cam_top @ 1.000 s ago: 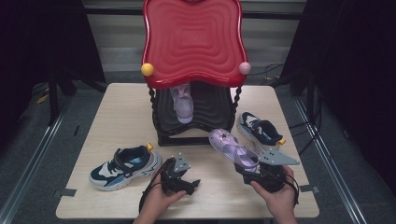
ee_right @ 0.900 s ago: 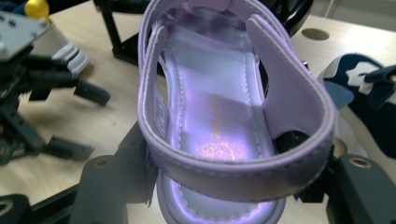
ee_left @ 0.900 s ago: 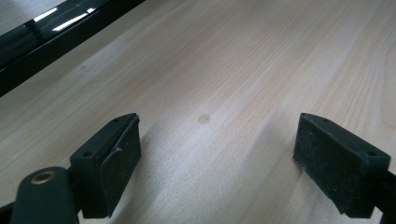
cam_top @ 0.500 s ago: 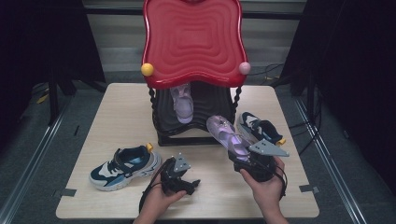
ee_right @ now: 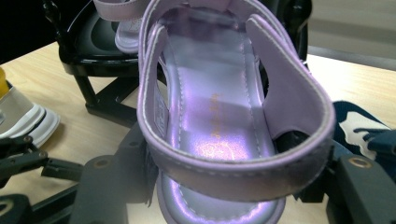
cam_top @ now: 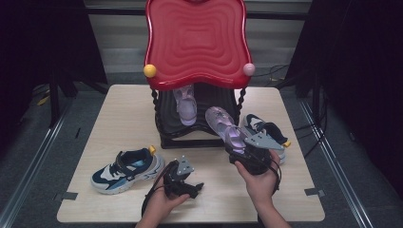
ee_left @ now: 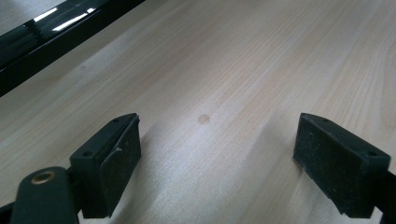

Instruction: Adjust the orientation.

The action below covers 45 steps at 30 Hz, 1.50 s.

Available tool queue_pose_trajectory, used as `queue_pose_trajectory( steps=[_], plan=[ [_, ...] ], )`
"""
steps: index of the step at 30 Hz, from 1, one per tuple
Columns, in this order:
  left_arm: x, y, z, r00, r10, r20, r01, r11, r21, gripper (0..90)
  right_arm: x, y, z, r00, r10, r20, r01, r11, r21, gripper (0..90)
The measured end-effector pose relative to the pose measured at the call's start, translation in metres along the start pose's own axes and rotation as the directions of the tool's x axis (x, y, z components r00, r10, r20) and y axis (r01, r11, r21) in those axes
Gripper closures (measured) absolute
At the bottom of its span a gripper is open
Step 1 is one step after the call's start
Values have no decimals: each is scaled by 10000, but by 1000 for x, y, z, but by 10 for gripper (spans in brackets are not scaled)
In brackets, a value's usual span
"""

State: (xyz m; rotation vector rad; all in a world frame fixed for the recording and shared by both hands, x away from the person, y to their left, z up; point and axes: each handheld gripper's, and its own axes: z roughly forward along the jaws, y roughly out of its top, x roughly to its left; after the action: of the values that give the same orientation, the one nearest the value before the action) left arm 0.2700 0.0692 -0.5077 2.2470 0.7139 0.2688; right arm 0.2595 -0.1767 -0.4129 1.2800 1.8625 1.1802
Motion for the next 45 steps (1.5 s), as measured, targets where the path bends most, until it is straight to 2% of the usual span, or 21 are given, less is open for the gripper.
queue_pose_trajectory(
  steps=[6,8,9,10,13,15,21,33,35,39,45],
  plan=[
    [0,0,0,10000,-7,15,7,10000,-3,143,9,4,9,9989,-175,431,174,9998,30,375],
    [0,0,0,10000,-14,12,14,10000,-24,143,9,6,13,9979,-39,651,42,10000,-47,375],
    [0,0,0,10000,-8,14,8,10000,-1,143,9,6,13,9979,-39,651,42,10000,-47,375],
    [0,0,0,10000,-14,15,14,10000,-25,143,7,8,16,9975,174,679,-170,9998,-58,375],
    [0,0,0,10000,-7,9,7,10000,3,143,6,9,19,9966,226,791,-217,9997,-118,375],
    [0,0,0,10000,-9,11,9,10000,-2,144,6,12,24,9953,541,809,-527,9984,-196,375],
    [0,0,0,10000,-7,12,7,10000,0,144,7,18,30,9915,815,1016,-771,9960,-459,375],
    [0,0,0,10000,-16,11,16,10000,-6,144,8,37,41,9828,1021,1537,-896,9923,-859,375],
    [0,0,0,10000,-15,10,15,10000,-6,144,8,37,43,9833,1036,1495,-908,9918,-898,375],
    [0,0,0,10000,-14,8,14,10000,-16,144,10,39,49,9765,1250,1756,-1091,9892,-974,375],
    [0,0,0,10000,-21,7,21,10000,-20,144,15,42,57,9711,1346,1970,-1143,9872,-1112,374]
  ],
)
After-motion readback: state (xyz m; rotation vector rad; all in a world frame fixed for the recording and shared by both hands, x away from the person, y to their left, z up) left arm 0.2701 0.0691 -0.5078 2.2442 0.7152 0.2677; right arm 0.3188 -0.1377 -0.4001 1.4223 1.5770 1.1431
